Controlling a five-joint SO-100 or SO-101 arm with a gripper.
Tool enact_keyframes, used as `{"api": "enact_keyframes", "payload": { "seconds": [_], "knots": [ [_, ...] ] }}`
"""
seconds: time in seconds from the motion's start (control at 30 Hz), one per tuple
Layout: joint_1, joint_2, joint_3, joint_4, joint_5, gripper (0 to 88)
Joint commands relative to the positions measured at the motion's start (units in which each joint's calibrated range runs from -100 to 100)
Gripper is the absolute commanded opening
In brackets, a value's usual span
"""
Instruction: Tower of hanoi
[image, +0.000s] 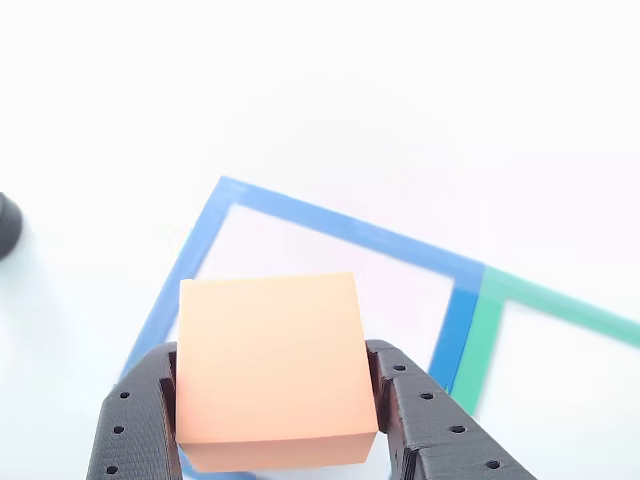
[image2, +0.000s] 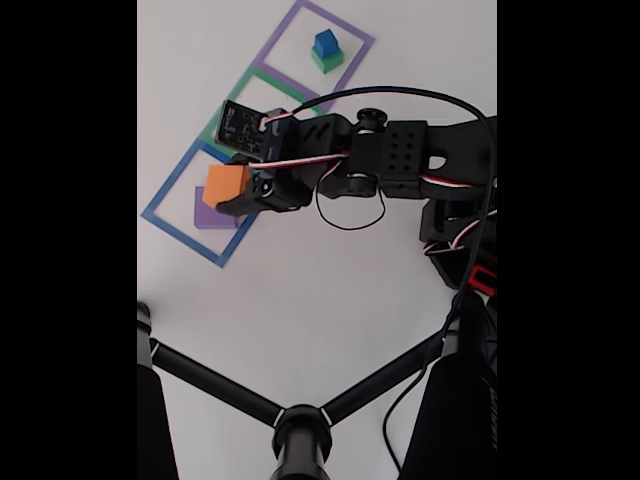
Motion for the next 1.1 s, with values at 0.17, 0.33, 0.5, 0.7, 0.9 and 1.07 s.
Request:
{"api": "enact_keyframes", "payload": {
  "seconds": [0.17,0.33,0.5,0.7,0.9,1.07],
  "knots": [
    [-0.65,12.49,2.78,-23.83,0.59,8.4],
    [-1.71,16.04,4.42,-29.91,0.59,8.6],
    [-2.28,19.03,5.96,-35.17,0.59,8.6],
    [-2.28,21.94,5.69,-38.57,0.59,8.6],
    [-2.09,24.28,5.42,-41.24,0.59,8.5],
    [-2.19,26.22,5.42,-43.43,0.59,8.4]
  ]
}}
